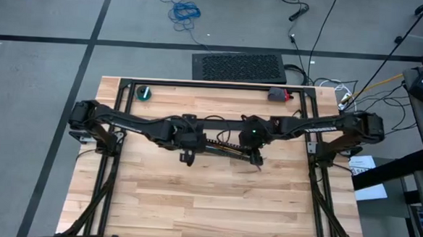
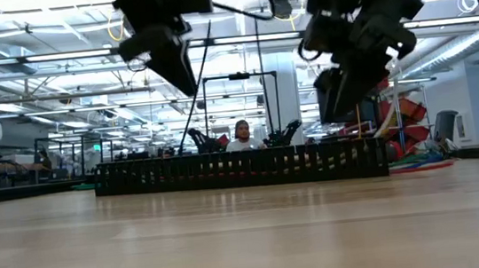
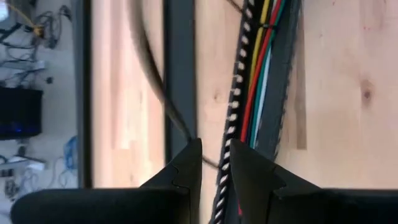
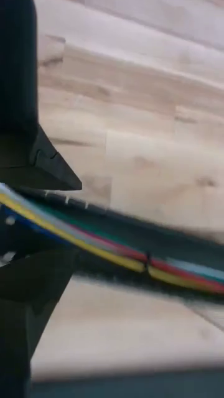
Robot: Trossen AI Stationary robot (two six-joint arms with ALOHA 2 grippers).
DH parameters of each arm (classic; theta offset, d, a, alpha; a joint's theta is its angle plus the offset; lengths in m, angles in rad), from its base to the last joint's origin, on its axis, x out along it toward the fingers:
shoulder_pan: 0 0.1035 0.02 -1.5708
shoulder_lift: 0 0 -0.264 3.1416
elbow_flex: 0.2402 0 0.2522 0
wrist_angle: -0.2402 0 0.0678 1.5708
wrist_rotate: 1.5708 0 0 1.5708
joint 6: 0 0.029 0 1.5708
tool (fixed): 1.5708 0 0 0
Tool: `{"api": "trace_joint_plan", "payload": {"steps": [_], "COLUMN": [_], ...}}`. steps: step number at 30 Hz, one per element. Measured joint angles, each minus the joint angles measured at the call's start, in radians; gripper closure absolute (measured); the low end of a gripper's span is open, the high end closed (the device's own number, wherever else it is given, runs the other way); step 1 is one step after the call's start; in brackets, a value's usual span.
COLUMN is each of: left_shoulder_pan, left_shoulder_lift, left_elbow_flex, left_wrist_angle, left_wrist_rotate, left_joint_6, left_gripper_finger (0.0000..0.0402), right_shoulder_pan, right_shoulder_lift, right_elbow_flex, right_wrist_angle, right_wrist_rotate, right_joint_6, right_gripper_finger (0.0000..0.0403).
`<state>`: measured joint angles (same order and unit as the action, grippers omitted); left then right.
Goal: Ziptie cables
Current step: Put zip-tied cables in cable duct
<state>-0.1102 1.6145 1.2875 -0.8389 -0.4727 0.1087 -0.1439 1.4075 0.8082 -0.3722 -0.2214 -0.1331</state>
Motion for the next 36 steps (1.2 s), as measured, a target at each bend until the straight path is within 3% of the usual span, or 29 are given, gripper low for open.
{"api": "trace_joint_plan", "payload": {"steps": [5, 10, 15, 20, 24, 29, 36], "left_shoulder_pan": [-0.018, -0.028, -0.052, -0.078, -0.104, -0.117, -0.052], "left_shoulder_lift": [-0.07, -0.127, -0.16, -0.161, -0.178, -0.219, -0.446], "left_elbow_flex": [0.007, -0.002, -0.102, -0.246, -0.374, -0.54, -0.704], "left_wrist_angle": [-0.104, -0.236, -0.251, -0.199, 0.014, 0.33, 0.558], "left_wrist_rotate": [-0.075, -0.083, -0.083, -0.1, -0.104, -0.077, -0.005], "left_joint_6": [-0.073, -0.218, -0.329, -0.413, -0.394, -0.282, -0.188], "left_gripper_finger": [0.032, 0.032, 0.032, 0.032, 0.032, 0.032, 0.0308], "right_shoulder_pan": [0.021, 0.078, 0.209, 0.348, 0.39, 0.398, 0.43], "right_shoulder_lift": [-0.121, -0.232, -0.258, -0.19, -0.095, 0.054, 0.23], "right_elbow_flex": [0.0, 0.0, -0.022, -0.147, -0.259, -0.308, -0.308], "right_wrist_angle": [-0.059, -0.031, 0.121, 0.38, 0.681, 0.968, 1.291], "right_wrist_rotate": [0.159, 0.293, 0.55, 0.79, 0.814, 0.726, 0.712], "right_joint_6": [0.055, 0.175, 0.355, 0.441, 0.43, 0.404, 0.332], "right_gripper_finger": [0.0251, 0.0264, 0.028, 0.0302, 0.0309, 0.0308, 0.0308]}}
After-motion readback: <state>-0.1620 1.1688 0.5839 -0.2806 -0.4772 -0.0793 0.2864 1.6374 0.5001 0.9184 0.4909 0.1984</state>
